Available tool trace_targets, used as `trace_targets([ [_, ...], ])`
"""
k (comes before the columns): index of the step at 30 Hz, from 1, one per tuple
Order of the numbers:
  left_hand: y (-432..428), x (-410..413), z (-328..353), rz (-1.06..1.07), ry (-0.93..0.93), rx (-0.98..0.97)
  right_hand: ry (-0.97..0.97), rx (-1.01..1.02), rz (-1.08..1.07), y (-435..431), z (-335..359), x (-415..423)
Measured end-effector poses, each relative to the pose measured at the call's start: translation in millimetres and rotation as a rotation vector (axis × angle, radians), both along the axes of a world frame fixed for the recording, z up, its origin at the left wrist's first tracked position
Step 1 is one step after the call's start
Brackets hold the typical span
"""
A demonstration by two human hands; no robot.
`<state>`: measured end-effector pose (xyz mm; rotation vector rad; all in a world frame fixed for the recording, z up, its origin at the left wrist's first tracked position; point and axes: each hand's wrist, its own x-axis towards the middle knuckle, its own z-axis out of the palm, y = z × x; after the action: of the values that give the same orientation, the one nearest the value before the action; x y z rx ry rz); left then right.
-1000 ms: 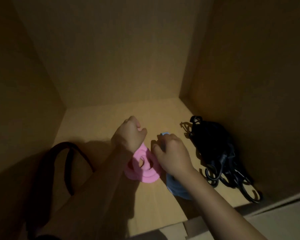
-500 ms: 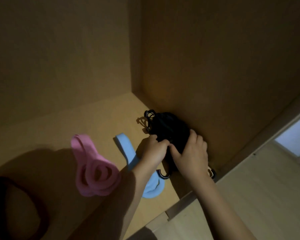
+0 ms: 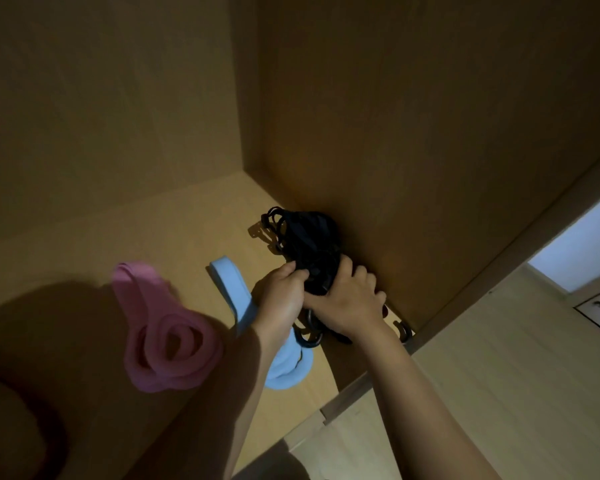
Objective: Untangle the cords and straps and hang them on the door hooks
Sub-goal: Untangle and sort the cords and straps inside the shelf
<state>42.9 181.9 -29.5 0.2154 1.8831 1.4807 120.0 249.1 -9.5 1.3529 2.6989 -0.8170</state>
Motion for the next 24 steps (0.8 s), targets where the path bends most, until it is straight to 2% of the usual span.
trace_targets([
  [7, 0.7, 1.8, -1.0, 0.007, 0.039, 0.015, 0.039, 0.044, -0.018, -7.9, 0.4, -6.1],
  [13, 1.9, -0.5, -2.6, -0.021, 0.056, 0.024, -0.030, 0.056, 0.041, 1.8, 12.0, -15.5],
  [16, 3.6, -1.6, 3.6, -0.080, -0.005, 0.018, 0.003, 0.078, 0.070, 8.7, 17.3, -12.7],
  [19, 8.9, -2.0, 13.5, -0.092, -0.142, 0.042, 0.036, 0.115, 0.062, 12.8, 17.7, -6.4],
  [24, 9.0, 15.8, 22.1, -0.062, -0.290, 0.089, 0.145, 0.063, 0.074, 8.0, 23.9, 20.7],
])
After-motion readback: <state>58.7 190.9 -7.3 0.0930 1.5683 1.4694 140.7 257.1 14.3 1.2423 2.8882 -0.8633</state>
